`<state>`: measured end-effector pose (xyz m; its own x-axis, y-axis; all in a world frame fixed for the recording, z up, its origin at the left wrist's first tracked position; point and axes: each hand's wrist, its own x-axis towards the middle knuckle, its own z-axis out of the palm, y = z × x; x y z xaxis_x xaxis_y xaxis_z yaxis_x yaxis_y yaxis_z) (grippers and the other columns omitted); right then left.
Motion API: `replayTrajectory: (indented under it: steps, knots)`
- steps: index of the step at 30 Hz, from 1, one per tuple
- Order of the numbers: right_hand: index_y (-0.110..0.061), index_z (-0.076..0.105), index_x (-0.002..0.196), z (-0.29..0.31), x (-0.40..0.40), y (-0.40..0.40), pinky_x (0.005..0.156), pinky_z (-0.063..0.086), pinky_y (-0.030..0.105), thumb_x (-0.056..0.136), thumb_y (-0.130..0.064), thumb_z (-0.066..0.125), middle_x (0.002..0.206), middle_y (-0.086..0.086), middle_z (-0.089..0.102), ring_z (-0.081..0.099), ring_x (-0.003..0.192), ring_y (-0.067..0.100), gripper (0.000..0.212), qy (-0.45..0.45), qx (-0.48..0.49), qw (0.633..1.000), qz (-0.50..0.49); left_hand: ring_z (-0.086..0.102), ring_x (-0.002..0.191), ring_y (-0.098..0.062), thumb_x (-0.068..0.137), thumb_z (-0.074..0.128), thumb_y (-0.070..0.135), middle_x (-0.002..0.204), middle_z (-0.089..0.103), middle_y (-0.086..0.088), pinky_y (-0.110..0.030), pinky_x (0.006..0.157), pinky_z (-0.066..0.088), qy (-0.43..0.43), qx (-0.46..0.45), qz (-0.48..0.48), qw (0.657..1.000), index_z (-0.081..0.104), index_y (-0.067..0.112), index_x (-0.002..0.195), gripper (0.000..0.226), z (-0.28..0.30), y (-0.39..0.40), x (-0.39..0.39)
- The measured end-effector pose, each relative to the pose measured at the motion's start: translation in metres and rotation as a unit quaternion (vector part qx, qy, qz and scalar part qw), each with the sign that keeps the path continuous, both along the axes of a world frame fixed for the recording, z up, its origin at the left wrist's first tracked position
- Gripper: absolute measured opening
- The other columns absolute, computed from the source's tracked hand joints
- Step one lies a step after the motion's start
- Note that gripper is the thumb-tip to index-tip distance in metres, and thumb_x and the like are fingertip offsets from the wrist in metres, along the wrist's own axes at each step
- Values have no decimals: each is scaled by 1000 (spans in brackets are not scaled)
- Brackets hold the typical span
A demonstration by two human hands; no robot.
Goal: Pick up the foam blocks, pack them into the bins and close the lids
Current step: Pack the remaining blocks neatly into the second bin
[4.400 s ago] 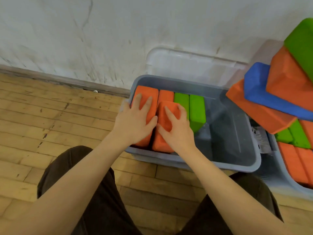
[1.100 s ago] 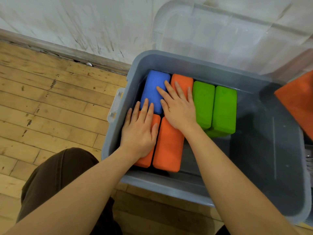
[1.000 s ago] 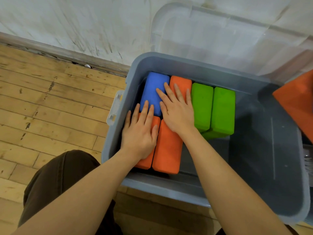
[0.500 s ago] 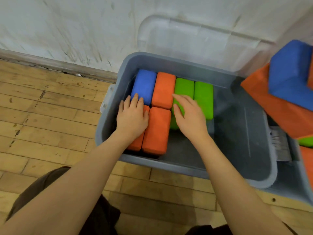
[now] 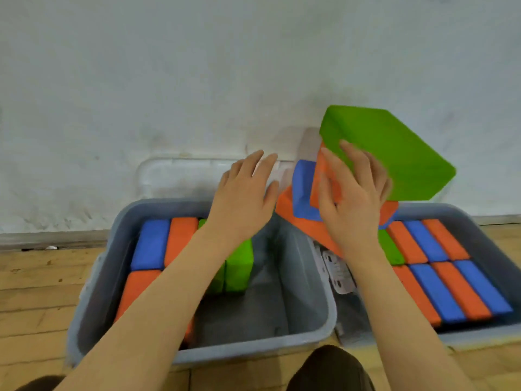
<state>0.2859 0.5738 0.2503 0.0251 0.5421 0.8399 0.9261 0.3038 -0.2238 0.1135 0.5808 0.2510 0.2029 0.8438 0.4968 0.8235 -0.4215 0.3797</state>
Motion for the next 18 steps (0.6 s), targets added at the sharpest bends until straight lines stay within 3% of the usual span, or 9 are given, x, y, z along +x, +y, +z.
replayTrajectory:
  steps: [3,6,9,13,15,18]
  knots:
    - [-24,61,123,11,44,7,100,25,44,83,-25,57,141,8,46,33,128,30,41,12,-13,997,-69,42,123,-37,86,22,45,145,36,-14,-46,99,35,10,-21,-28,999,38,16,141,65,15,11,48]
    - [-29,45,137,11,81,11,107,15,55,85,-46,44,153,7,28,18,139,36,55,36,-95,988,-114,41,123,-39,83,16,53,147,32,-16,-45,99,34,27,-30,-62,997,29,23,146,72,19,23,92]
    - [-36,32,143,1,104,9,111,1,58,86,-59,28,157,0,18,3,144,33,62,62,-150,981,-108,39,126,-40,79,18,61,152,22,-17,-48,101,35,52,-48,-104,992,19,32,148,75,15,33,123]
    - [-34,33,143,-11,117,6,110,-2,61,88,-52,24,154,-2,25,2,145,29,59,67,-151,982,-89,43,124,-41,83,39,62,154,14,-16,-47,98,39,39,-53,-121,991,21,26,148,76,10,36,139]
    - [-30,43,138,-10,118,12,109,2,63,88,-48,29,149,0,35,8,143,33,55,77,-142,985,-67,39,129,-38,88,54,48,155,9,-16,-47,99,40,-7,-65,-126,990,24,23,147,71,7,39,143]
    - [-23,55,125,-7,117,21,102,17,72,90,-41,39,135,7,50,22,134,39,43,84,-108,990,-27,22,141,-28,91,57,32,157,5,-12,-40,108,32,-102,-84,-159,978,25,22,146,64,7,41,143]
